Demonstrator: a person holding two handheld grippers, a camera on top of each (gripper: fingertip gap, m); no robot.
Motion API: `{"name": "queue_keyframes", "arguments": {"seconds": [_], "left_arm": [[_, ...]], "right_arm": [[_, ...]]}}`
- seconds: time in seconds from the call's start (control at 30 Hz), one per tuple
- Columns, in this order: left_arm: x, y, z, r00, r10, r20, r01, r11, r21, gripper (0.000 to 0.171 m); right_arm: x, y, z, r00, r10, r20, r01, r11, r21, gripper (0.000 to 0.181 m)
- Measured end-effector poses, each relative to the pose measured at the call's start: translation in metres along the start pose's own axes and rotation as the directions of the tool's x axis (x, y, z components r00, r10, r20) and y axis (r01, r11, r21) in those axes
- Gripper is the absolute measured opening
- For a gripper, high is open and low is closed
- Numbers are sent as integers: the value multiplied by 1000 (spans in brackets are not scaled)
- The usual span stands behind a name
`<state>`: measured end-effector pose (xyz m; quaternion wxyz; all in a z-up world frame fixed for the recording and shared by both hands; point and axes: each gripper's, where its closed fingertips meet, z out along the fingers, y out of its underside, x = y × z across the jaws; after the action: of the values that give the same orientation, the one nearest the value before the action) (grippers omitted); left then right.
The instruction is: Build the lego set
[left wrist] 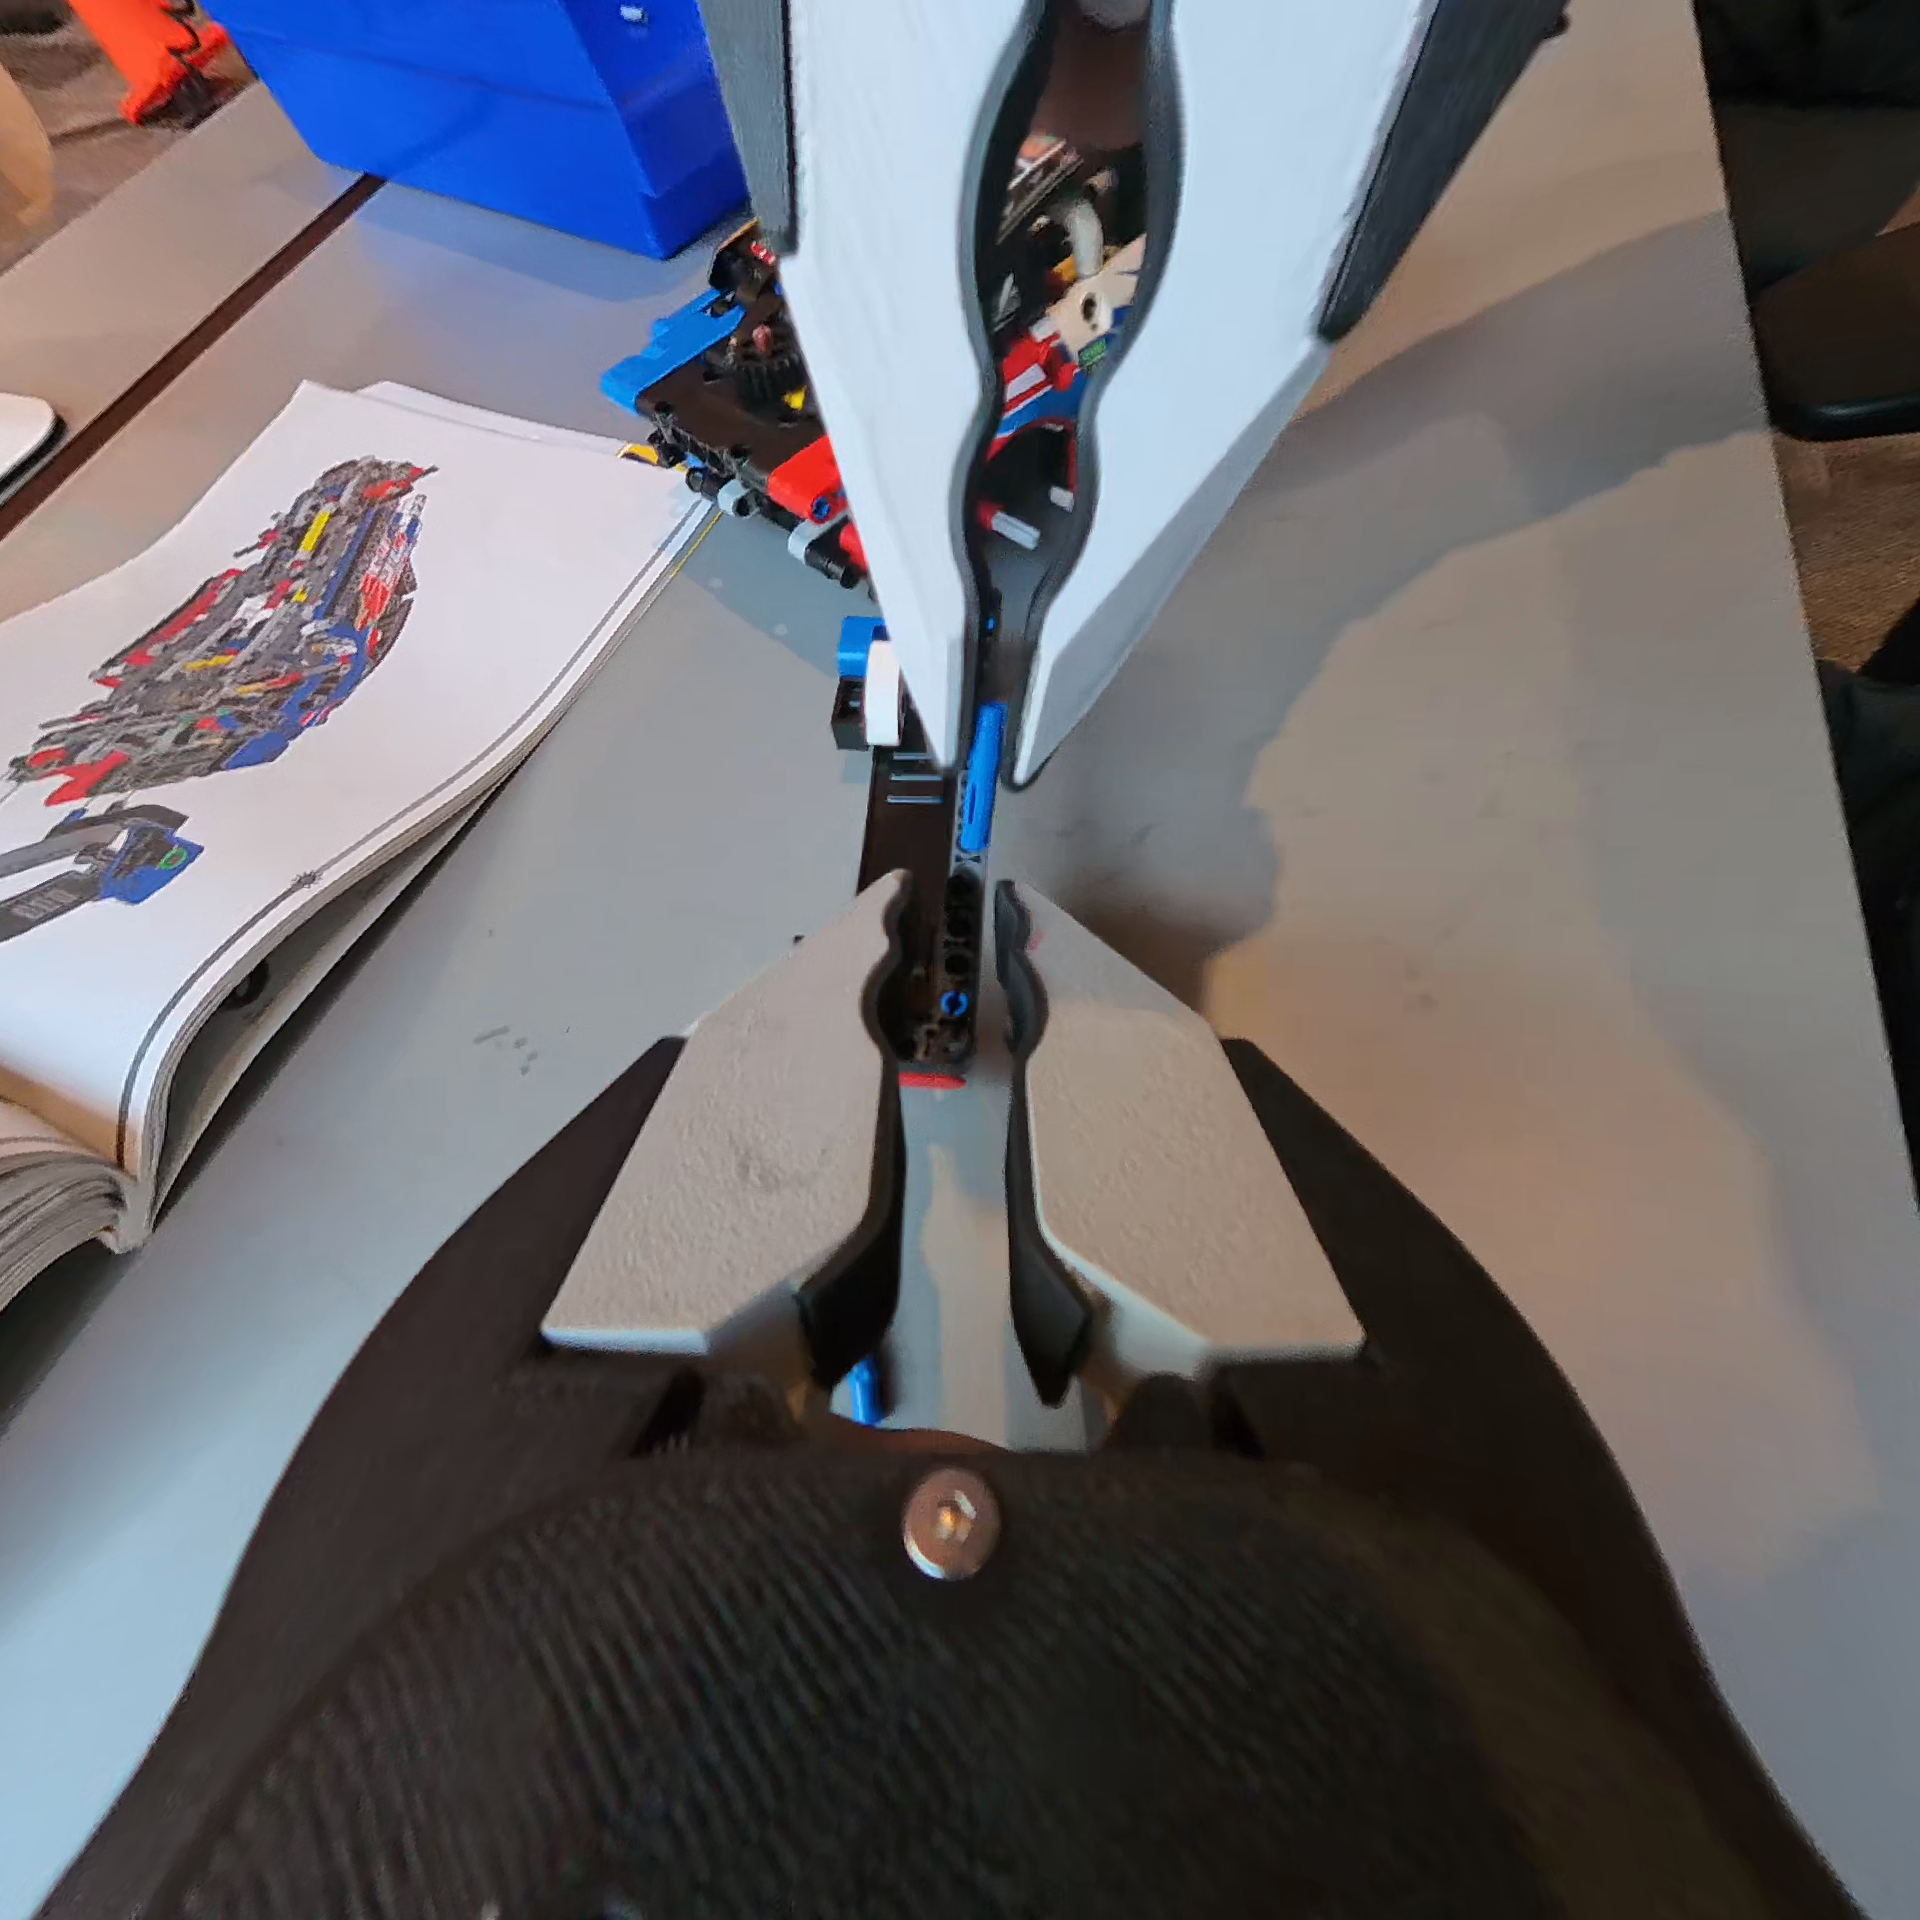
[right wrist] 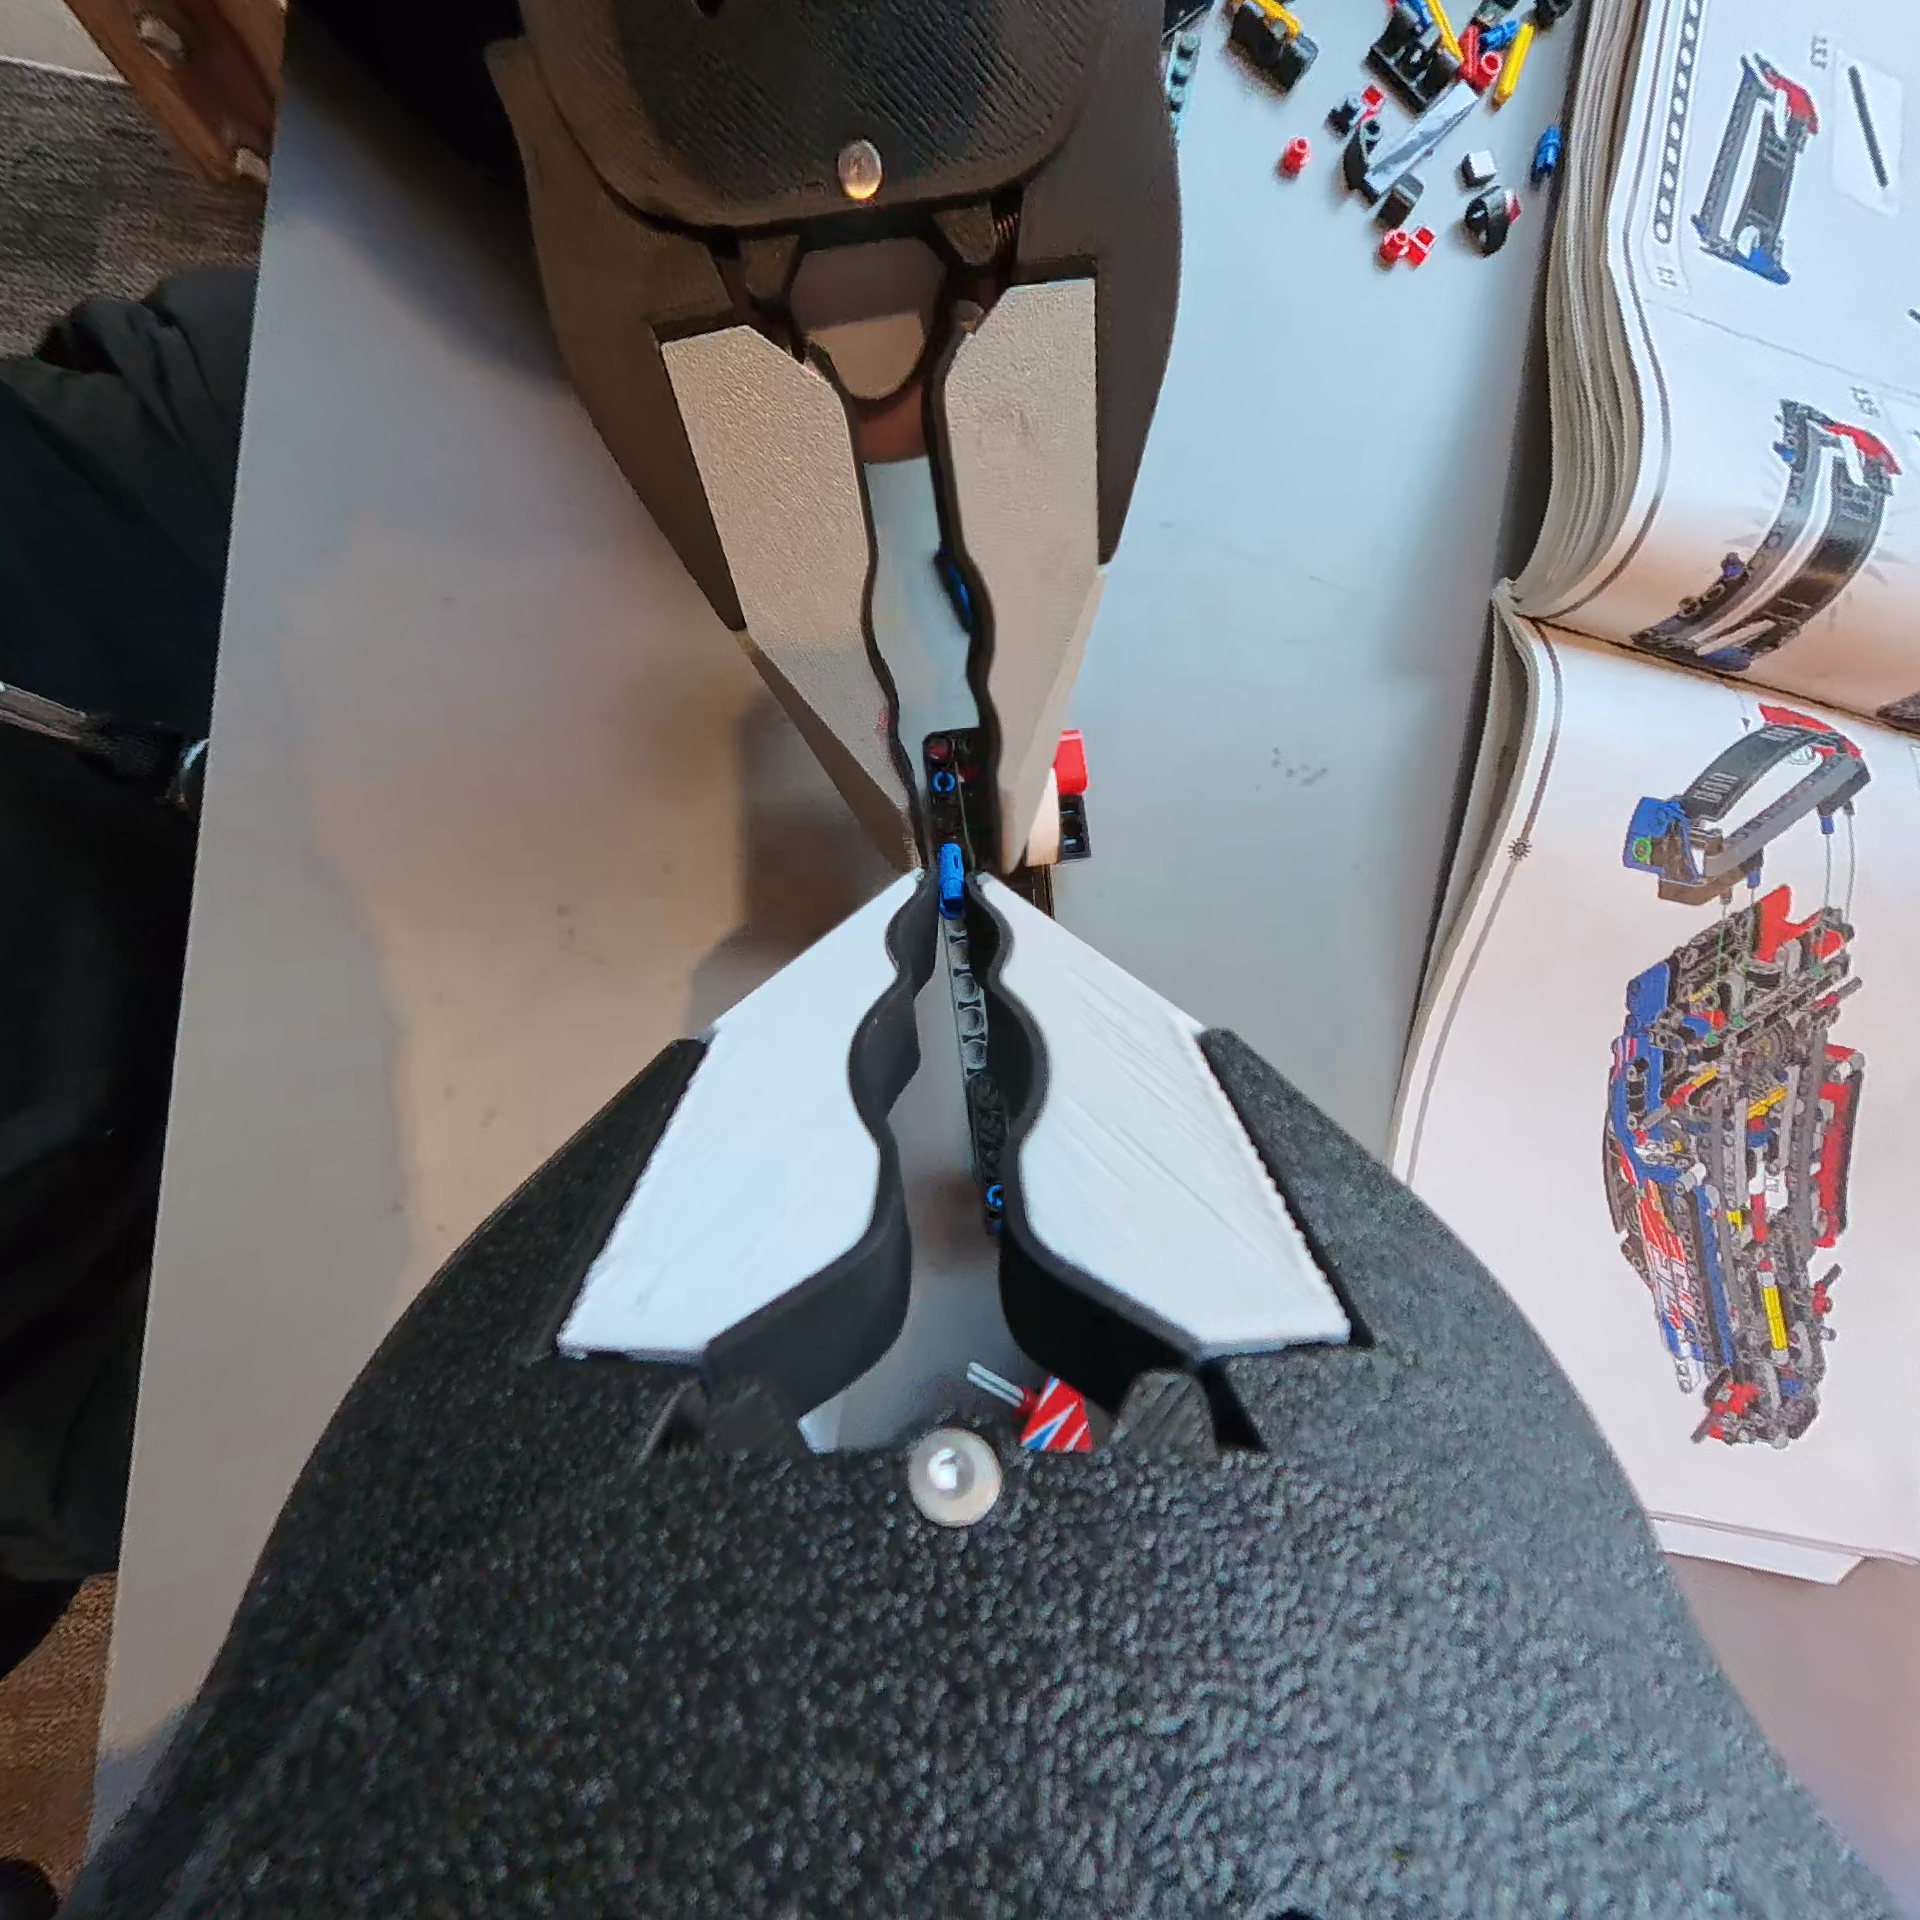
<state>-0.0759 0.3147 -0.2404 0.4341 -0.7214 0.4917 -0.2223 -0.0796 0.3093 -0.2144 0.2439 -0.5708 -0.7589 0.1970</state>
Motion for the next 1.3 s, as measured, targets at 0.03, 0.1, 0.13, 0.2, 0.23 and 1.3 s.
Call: {"name": "queue_keyframes", "arguments": {"seconds": [0.03,0.1,0.13,0.2,0.23,1.3], "left_arm": [[-1,1,0,1000,-1,-1,1,1000,-6,12],[-1,4,1,1000,-3,1,3,1000,-26,19],[-2,7,1,1000,3,8,-3,999,-44,23],[-1,12,3,1000,19,8,-19,997,-72,24],[0,13,3,1000,24,2,-24,996,-83,24],[-2,19,5,1000,-19,-20,17,993,-115,5]], "right_arm": [[1,1,-1,1000,6,2,-6,1000,-1,4],[3,5,-1,1000,3,-6,-3,1000,-29,4],[4,8,-1,1000,3,-11,-3,999,-45,4],[3,9,1,1000,11,2,-11,998,-65,4],[3,9,3,1000,13,1,-12,997,-78,4],[3,16,19,907,-421,24,397,836,-379,3]]}}
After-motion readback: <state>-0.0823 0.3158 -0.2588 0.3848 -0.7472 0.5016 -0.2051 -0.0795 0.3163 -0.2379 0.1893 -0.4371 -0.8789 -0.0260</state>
